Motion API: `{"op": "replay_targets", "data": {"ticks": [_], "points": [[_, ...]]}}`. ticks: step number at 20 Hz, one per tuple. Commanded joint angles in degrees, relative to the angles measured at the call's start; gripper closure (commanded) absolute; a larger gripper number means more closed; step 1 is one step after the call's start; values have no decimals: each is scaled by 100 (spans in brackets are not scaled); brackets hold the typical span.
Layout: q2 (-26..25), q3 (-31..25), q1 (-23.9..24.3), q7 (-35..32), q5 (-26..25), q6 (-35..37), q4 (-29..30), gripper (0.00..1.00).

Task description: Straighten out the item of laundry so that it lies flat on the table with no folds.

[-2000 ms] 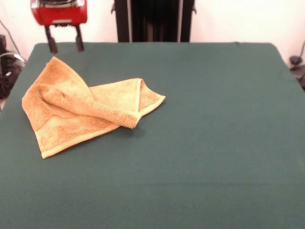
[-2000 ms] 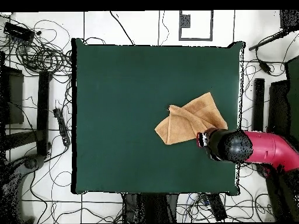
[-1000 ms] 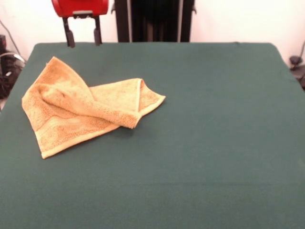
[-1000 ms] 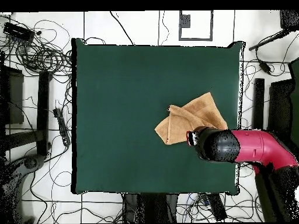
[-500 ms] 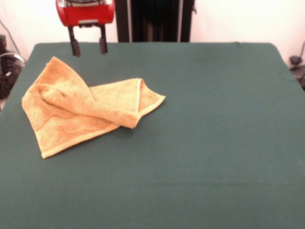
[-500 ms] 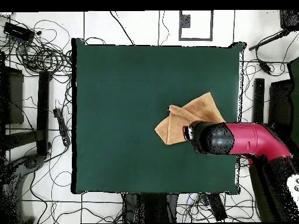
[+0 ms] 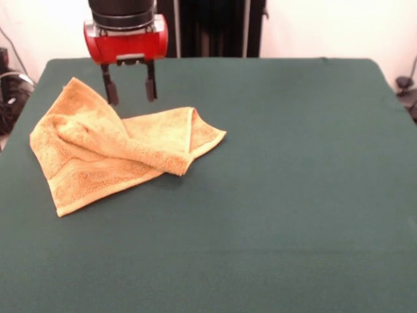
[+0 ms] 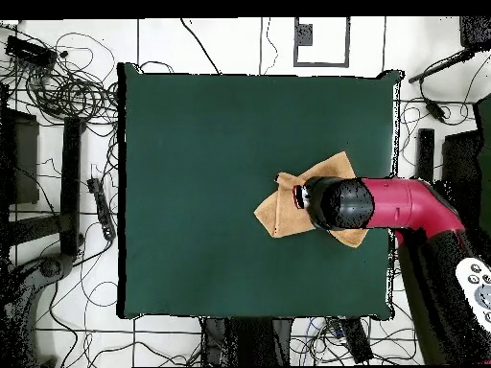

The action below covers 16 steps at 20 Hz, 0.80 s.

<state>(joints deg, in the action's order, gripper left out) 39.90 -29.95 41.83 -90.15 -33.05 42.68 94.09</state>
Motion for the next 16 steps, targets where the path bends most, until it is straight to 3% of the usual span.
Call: {"op": "replay_targets", "data": {"ticks": [1,9,16], "points": [[-375,16,-335,-217,335,524,-407,0],[-407,20,-416,37,466,884,-784,0],[-556,111,-476,-181,525,803,-926,0]]}}
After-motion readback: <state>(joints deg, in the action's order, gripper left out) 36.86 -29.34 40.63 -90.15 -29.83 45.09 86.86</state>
